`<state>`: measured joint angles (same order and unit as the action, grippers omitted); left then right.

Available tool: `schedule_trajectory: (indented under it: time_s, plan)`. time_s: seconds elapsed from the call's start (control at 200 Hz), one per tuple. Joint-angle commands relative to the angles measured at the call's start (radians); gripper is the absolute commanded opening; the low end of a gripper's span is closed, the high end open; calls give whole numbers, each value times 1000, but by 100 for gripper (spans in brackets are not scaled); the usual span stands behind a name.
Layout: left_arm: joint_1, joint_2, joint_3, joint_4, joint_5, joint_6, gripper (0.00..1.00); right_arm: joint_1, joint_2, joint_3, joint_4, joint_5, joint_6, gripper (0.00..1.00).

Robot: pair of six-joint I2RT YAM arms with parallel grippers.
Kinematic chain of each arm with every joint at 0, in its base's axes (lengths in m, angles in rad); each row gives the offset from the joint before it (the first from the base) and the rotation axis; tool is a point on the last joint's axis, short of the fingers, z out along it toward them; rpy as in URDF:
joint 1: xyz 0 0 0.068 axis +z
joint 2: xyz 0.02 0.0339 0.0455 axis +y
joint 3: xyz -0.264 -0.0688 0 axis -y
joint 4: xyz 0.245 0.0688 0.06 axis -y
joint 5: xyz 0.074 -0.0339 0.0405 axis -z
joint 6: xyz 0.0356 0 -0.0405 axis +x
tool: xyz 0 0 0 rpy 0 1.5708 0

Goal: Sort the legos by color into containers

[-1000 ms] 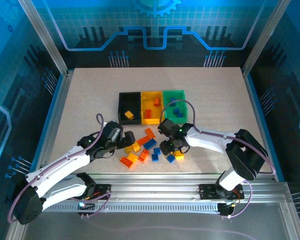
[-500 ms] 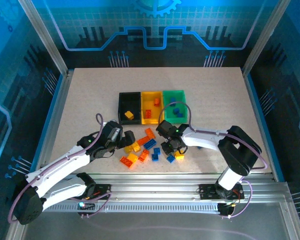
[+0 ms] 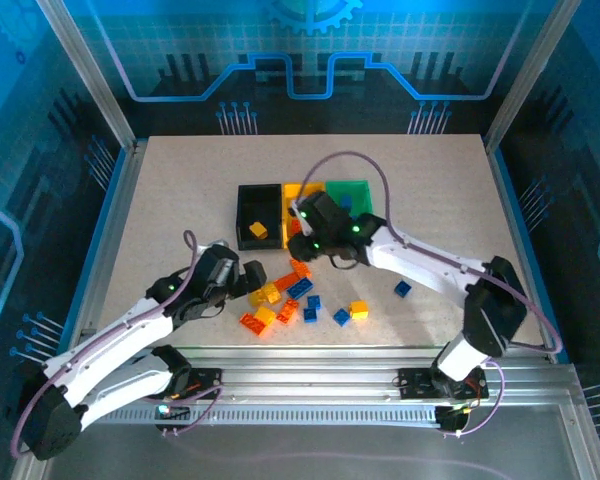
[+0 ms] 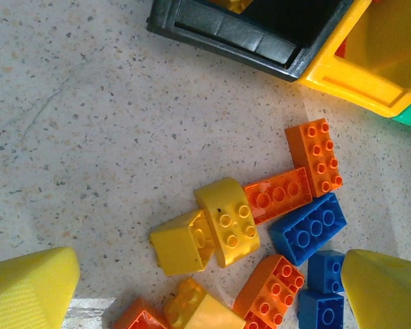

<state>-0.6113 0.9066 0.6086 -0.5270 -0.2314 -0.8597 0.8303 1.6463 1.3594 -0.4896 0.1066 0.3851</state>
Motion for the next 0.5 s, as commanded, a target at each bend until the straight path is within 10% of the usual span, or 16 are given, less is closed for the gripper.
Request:
schedule_trajectory:
  time_s: [0.0, 0.495]
  plan:
    - [11, -24, -22, -47, -18, -24, 99, 3, 153, 162, 31, -56, 27, 29]
    - [28, -45, -41, -63, 17, -7, 99, -83, 751, 843, -94, -87, 78, 36]
